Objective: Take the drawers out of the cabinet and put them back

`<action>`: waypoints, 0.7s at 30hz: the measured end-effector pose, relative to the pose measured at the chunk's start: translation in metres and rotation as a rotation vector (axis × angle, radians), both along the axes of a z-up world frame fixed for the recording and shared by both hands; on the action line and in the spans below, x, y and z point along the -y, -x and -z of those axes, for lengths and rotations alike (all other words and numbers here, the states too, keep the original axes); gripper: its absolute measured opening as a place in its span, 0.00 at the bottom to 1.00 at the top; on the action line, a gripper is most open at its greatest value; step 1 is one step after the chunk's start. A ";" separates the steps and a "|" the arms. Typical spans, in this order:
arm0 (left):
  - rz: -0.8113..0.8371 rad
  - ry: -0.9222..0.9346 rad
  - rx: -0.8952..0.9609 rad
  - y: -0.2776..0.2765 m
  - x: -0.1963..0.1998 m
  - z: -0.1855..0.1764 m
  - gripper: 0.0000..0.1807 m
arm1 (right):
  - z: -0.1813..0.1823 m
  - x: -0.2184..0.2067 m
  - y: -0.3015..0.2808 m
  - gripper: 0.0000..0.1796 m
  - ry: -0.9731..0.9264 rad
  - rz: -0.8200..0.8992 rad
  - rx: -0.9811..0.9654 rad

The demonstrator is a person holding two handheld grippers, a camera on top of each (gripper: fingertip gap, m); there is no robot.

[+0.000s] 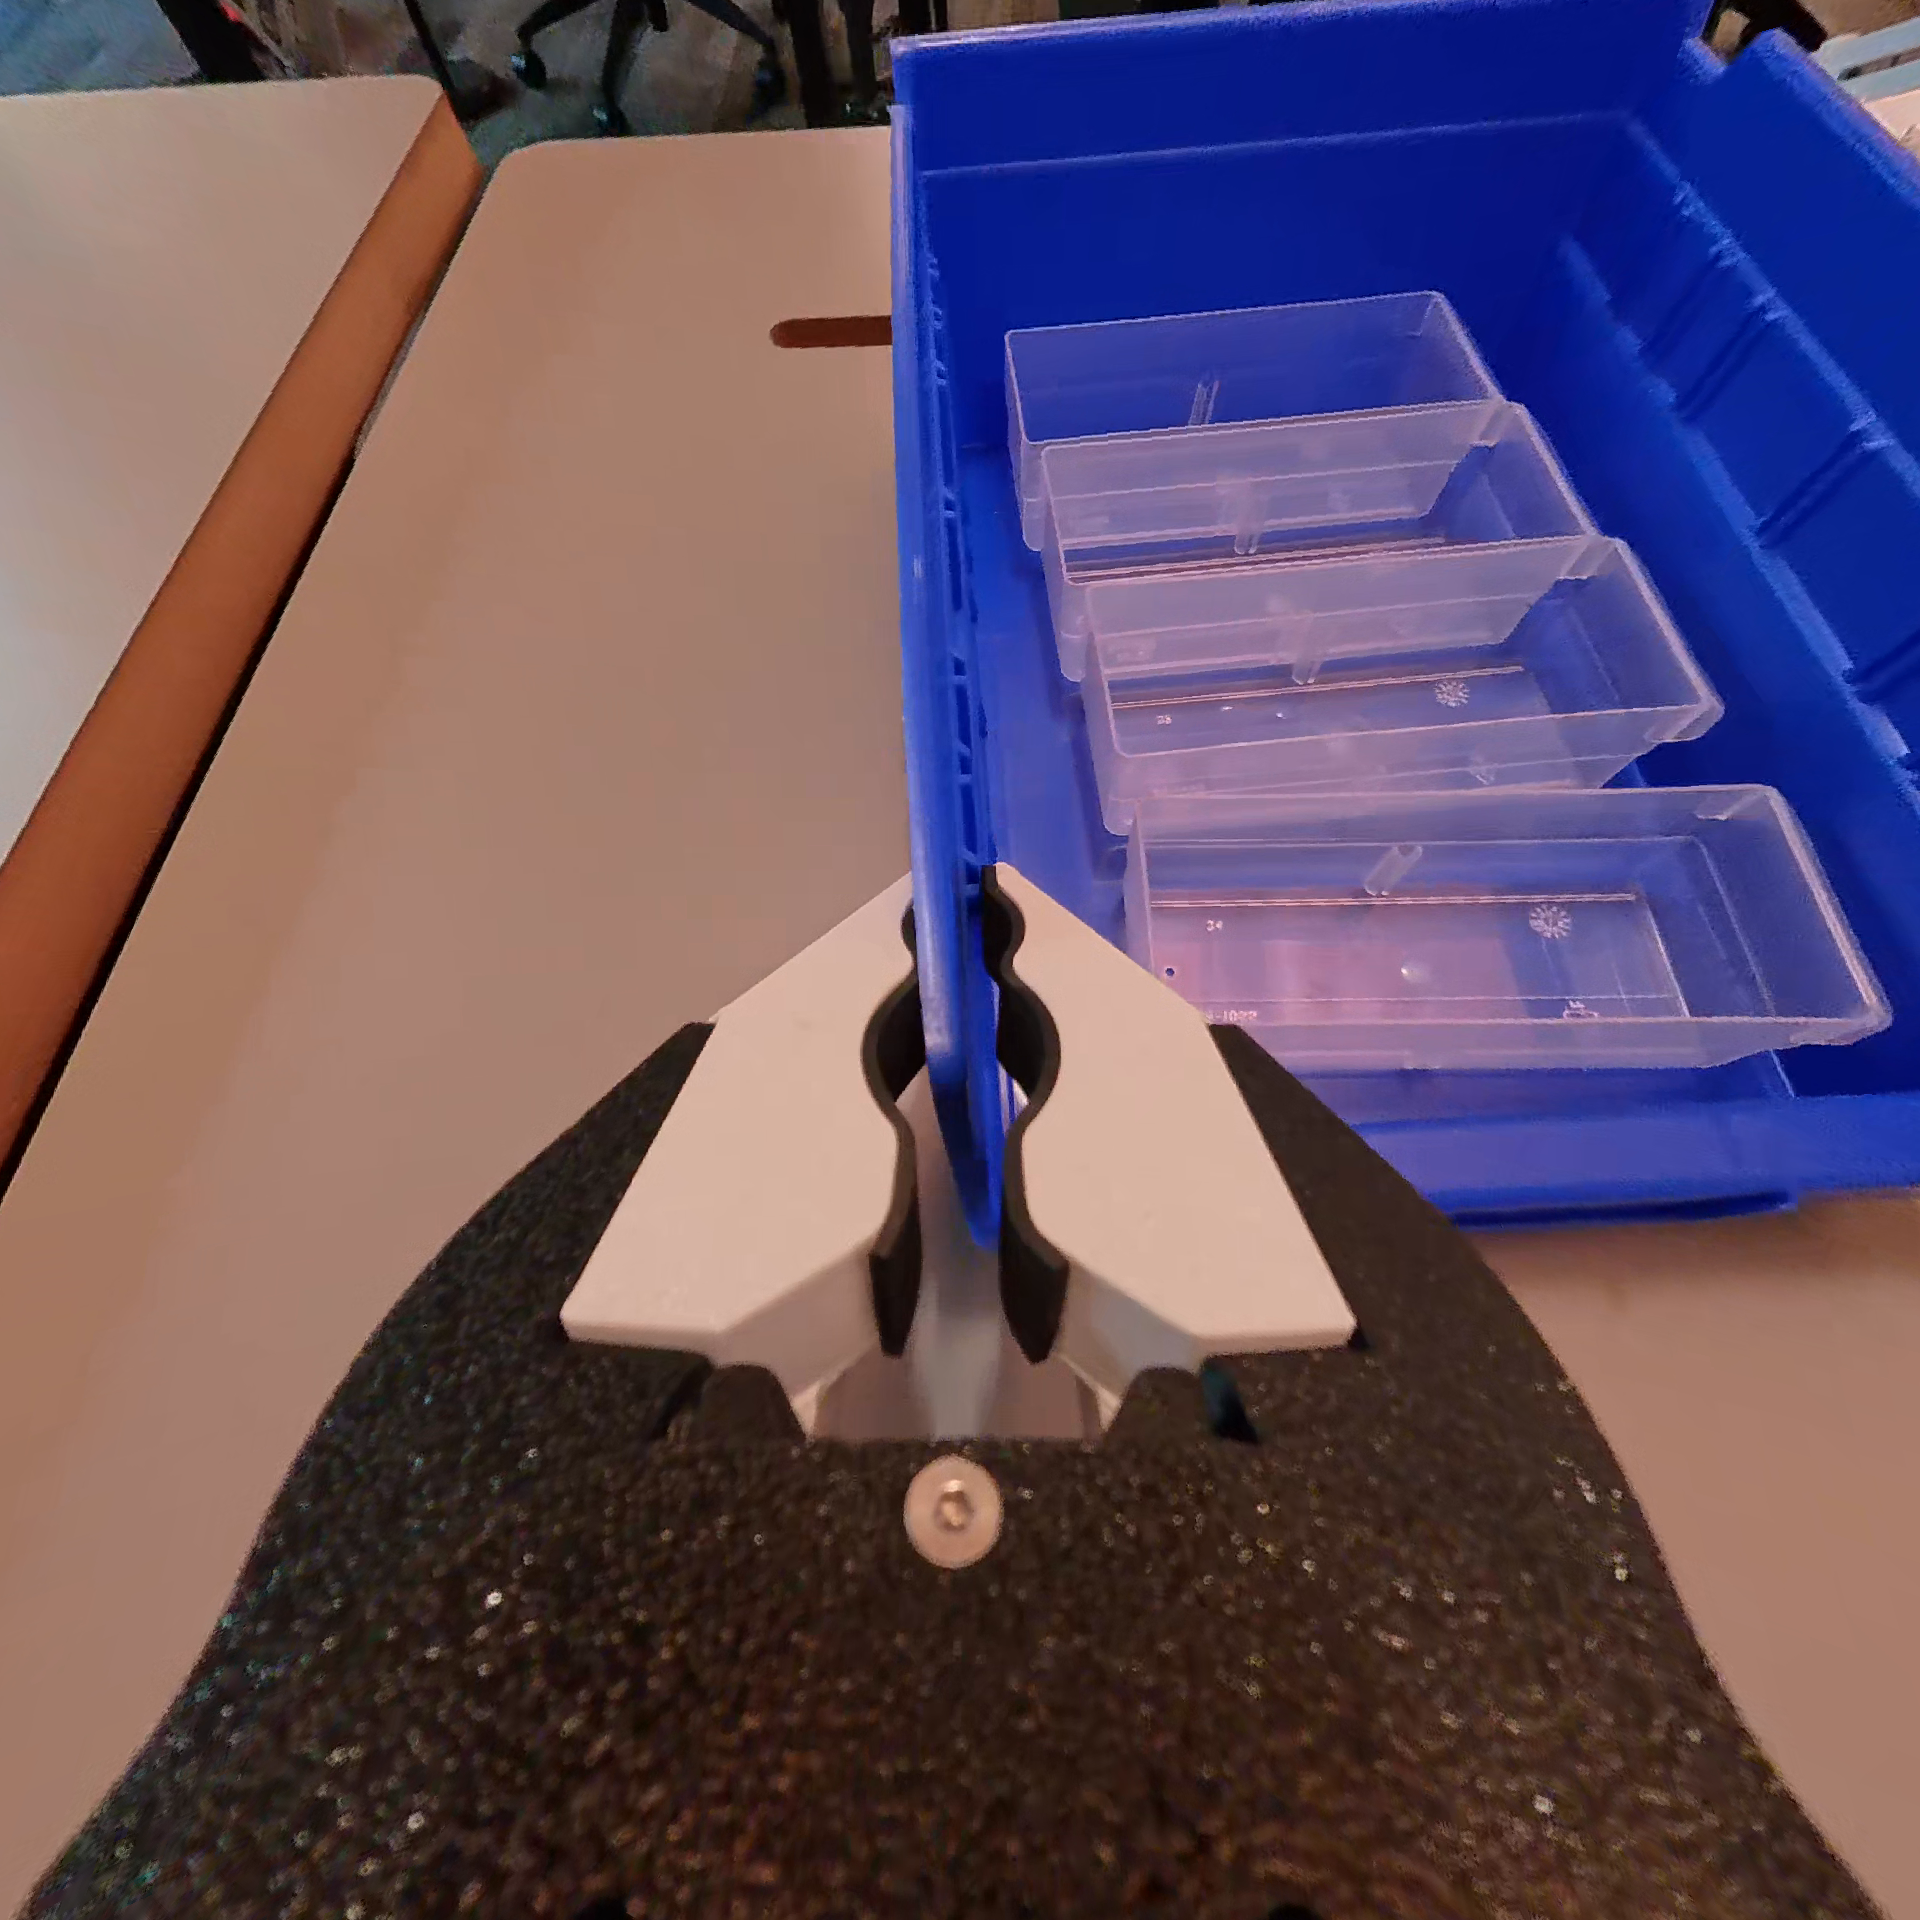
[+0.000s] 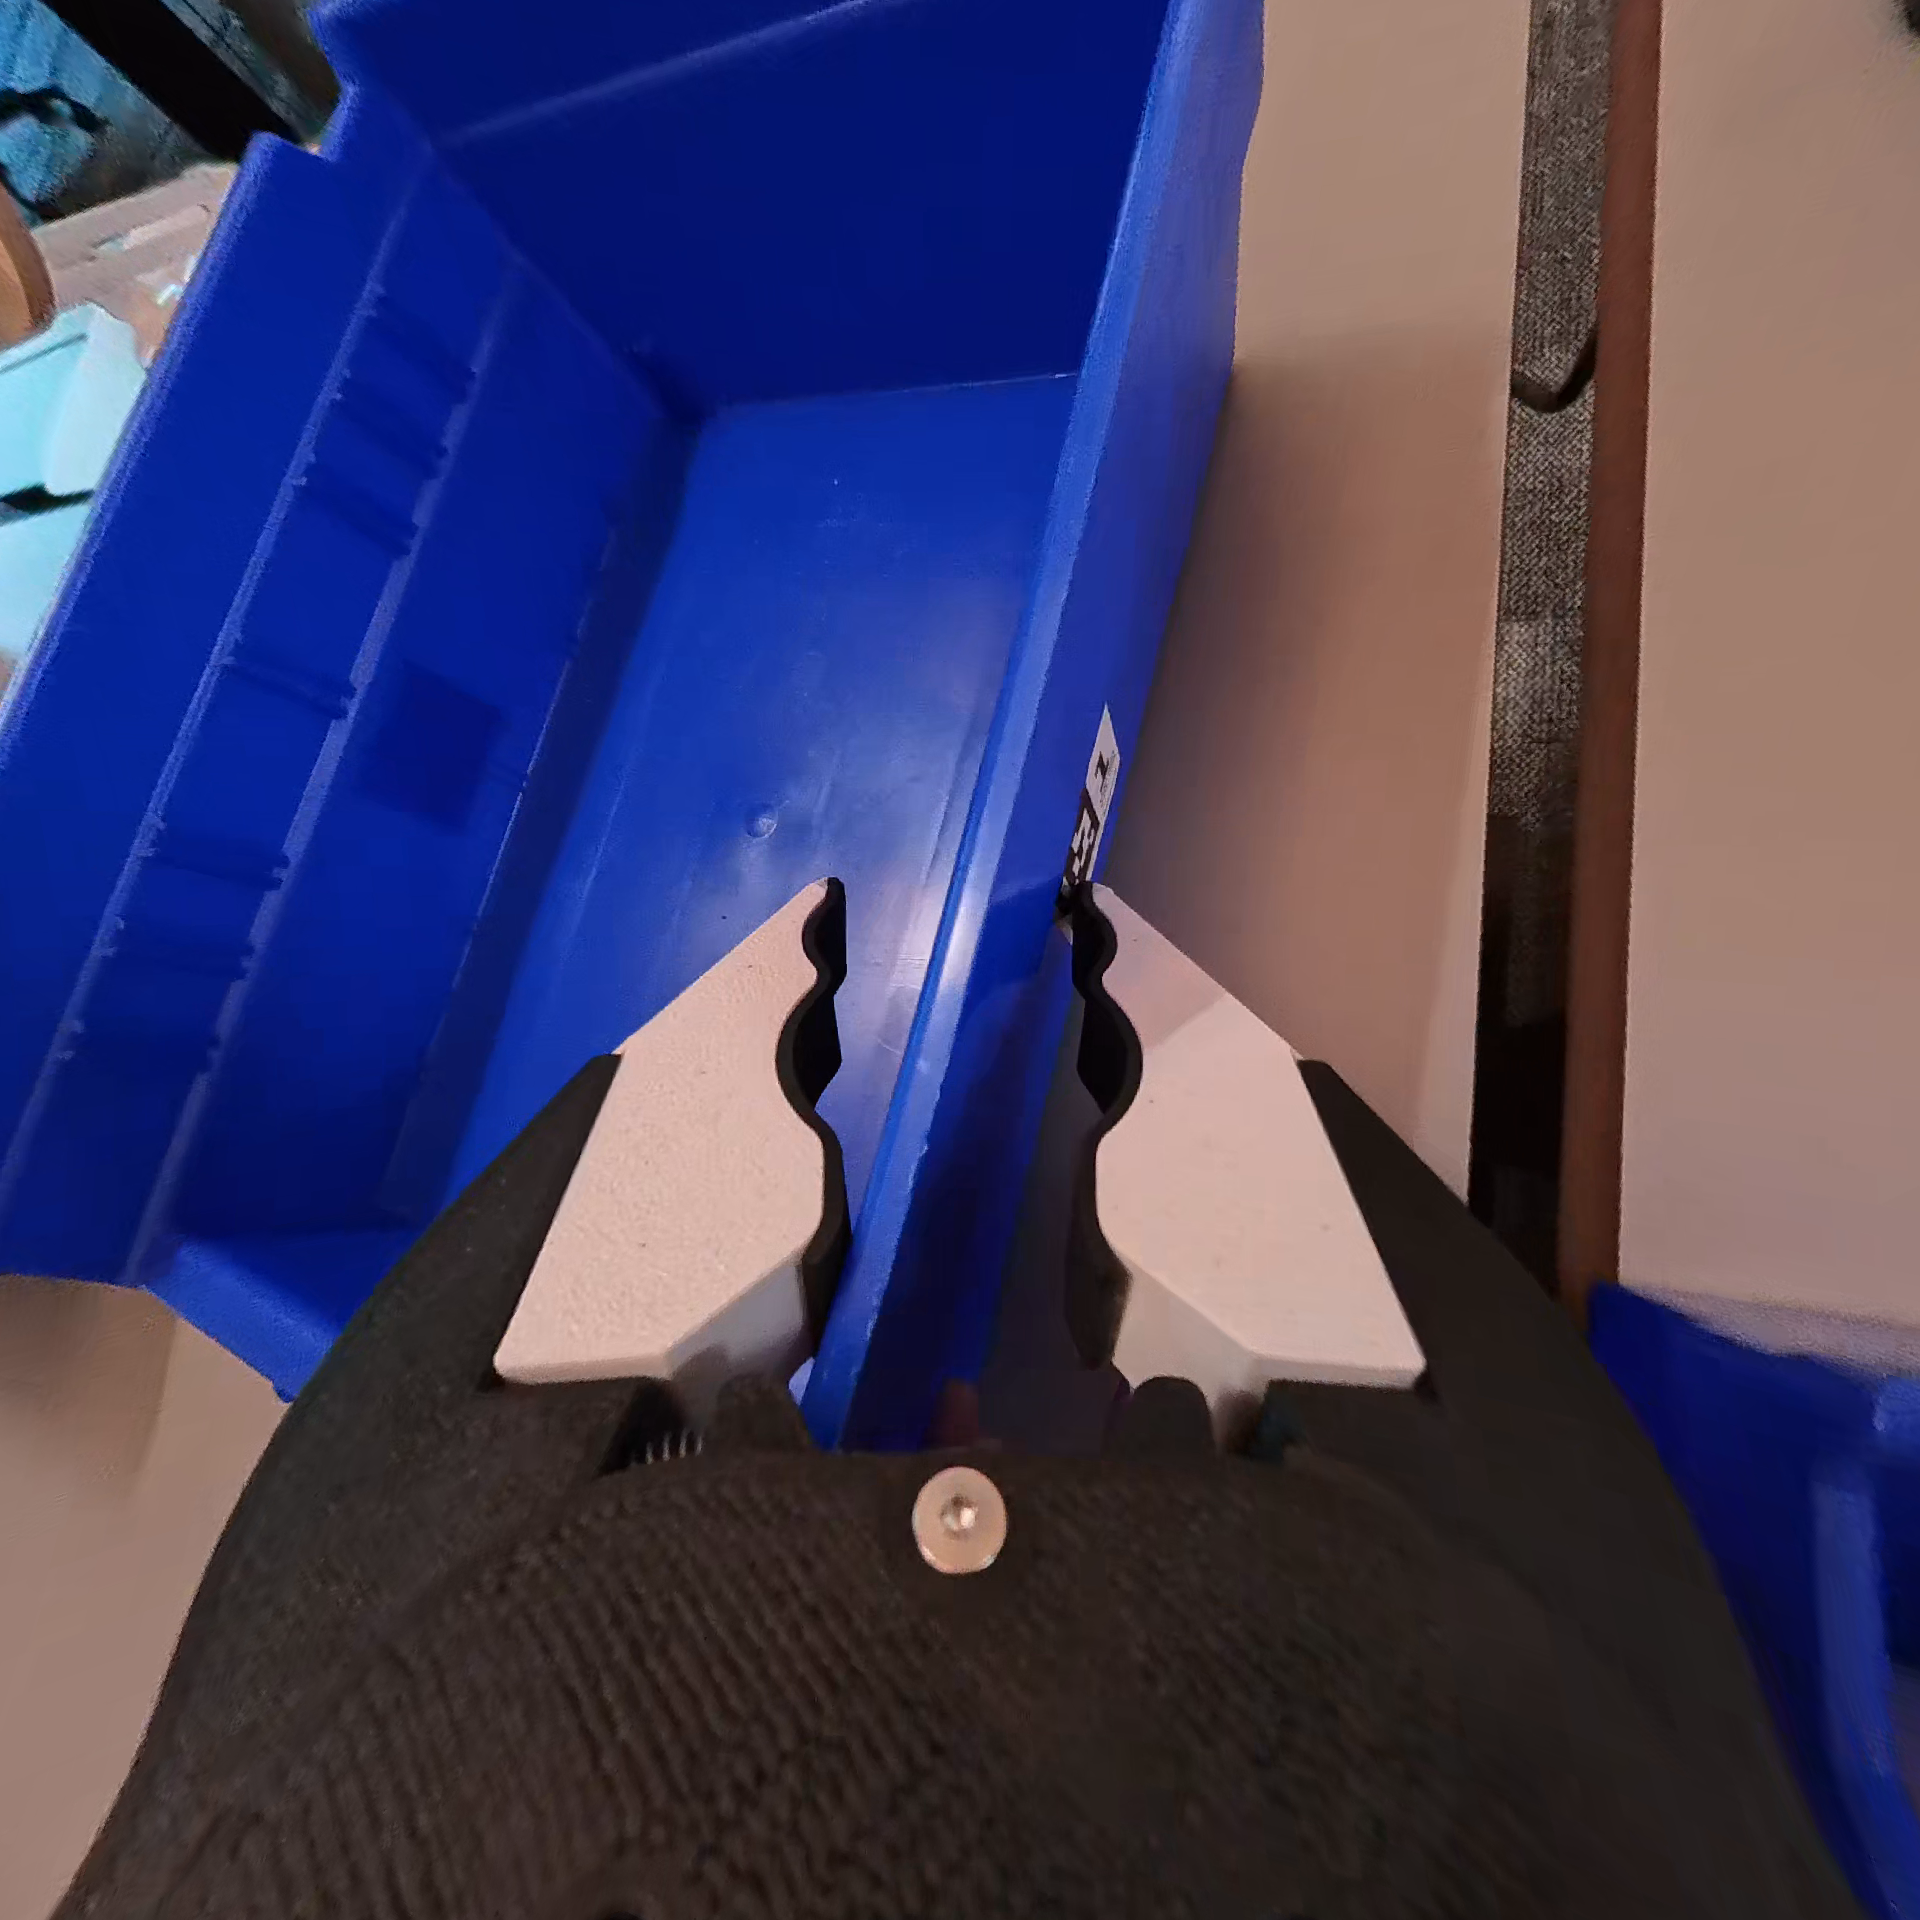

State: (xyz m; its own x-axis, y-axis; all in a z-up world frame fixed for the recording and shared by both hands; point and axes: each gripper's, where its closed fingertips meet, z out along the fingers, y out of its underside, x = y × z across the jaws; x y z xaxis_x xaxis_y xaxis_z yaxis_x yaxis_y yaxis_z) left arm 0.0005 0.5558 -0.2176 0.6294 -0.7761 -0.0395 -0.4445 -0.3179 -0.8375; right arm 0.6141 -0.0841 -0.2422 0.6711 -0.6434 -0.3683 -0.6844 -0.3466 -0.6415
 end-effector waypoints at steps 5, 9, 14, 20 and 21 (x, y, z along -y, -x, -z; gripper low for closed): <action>0.018 0.010 0.000 -0.015 -0.011 0.001 0.02 | 0.007 -0.008 -0.007 0.24 0.009 -0.034 0.053; 0.030 -0.001 -0.016 -0.018 -0.014 0.003 0.04 | -0.001 -0.009 -0.018 0.35 0.009 -0.024 0.136; 0.011 -0.172 -0.156 -0.007 -0.014 -0.001 0.10 | -0.078 0.027 -0.037 0.54 0.114 0.089 0.450; 0.006 -0.181 -0.110 -0.002 0.000 -0.009 0.17 | -0.206 0.022 0.033 0.59 0.186 0.193 0.954; -0.011 -0.184 -0.085 -0.001 0.000 -0.011 0.18 | -0.217 0.006 0.056 0.61 0.173 0.172 1.037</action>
